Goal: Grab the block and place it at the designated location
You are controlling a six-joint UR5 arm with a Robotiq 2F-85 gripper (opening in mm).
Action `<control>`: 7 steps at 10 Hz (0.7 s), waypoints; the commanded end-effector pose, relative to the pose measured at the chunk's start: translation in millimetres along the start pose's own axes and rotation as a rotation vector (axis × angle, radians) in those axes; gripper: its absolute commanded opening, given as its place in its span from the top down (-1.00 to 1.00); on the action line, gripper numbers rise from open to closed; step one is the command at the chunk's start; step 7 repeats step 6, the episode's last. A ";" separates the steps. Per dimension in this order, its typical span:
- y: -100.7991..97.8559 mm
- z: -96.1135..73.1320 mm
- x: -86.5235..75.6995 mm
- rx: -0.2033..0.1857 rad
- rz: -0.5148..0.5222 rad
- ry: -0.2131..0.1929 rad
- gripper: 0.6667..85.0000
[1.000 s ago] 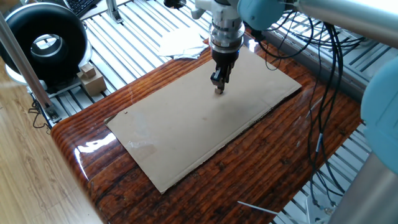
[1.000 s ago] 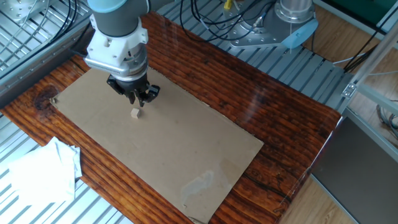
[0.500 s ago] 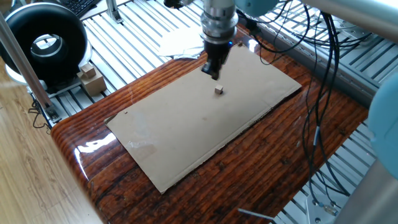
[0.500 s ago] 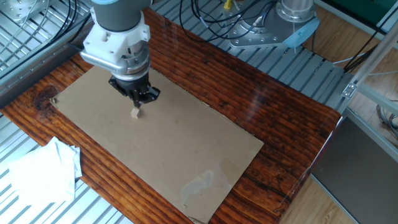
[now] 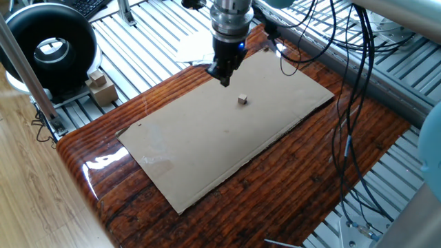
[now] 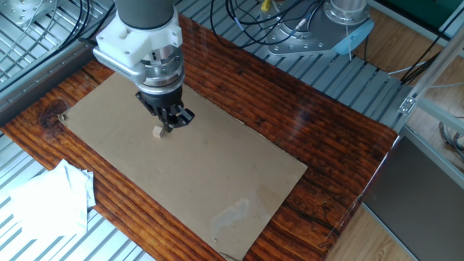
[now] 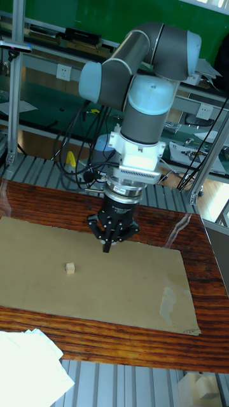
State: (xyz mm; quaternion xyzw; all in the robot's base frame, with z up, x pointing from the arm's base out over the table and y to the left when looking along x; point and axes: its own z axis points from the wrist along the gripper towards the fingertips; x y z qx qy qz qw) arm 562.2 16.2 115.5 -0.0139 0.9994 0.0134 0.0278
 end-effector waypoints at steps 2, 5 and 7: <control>26.4 -6.8 -10.2 -0.064 0.065 -0.021 0.99; 28.9 -7.2 -10.6 -0.055 0.054 -0.012 0.99; 27.6 -6.6 -10.7 -0.050 0.050 -0.011 0.99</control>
